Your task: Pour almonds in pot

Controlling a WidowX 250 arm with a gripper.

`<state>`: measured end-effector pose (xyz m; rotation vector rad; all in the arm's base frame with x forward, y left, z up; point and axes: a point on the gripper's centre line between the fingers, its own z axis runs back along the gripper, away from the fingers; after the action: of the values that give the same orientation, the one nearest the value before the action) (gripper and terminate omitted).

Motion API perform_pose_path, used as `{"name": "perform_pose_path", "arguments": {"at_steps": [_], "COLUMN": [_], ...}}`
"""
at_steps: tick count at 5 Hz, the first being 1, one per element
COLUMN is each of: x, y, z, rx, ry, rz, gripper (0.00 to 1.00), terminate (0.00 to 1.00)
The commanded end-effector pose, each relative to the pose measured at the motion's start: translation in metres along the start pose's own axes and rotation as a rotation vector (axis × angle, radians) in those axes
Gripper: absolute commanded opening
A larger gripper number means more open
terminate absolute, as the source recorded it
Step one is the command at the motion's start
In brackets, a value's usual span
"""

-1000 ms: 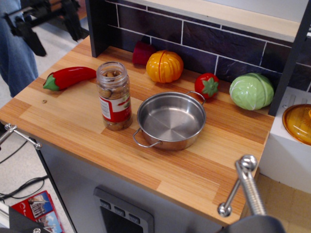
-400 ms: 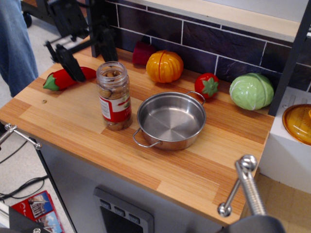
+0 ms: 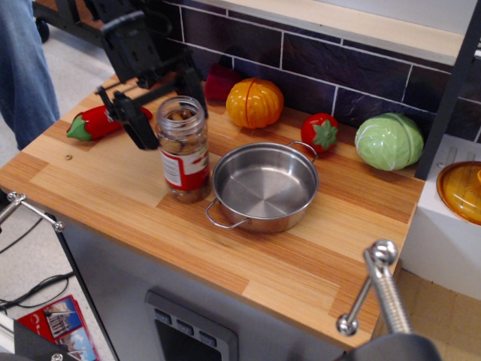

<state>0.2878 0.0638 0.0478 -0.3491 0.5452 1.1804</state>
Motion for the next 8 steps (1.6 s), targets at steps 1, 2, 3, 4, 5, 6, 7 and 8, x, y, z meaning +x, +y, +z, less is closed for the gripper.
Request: {"name": "perform_pose_path", "arguments": {"at_steps": [1,2,3,4,5,6,7,8], "x": [-0.015,-0.016,-0.019,-0.014,-0.015,-0.018,-0.023,-0.035], "y": [0.005,0.003,0.004,0.005,0.005,0.004,0.002,-0.008], "z": [-0.005,-0.010,-0.014,-0.013,-0.012,0.003,0.032,0.044], "rx": [0.012,0.017,0.019,0.006,0.001,-0.033,-0.115,-0.168], "ry": [0.036,0.102,0.140,0.162,0.153,0.028,-0.182,-0.368], "rz": [-0.014,0.005,0.014,0.053,0.065,0.060,0.082,0.177], "gripper": [1.00,1.00,1.00,1.00,0.00,0.00,0.00,0.00], "terminate": [0.00,0.00,0.00,0.00,0.00,0.00,0.00,0.00]}}
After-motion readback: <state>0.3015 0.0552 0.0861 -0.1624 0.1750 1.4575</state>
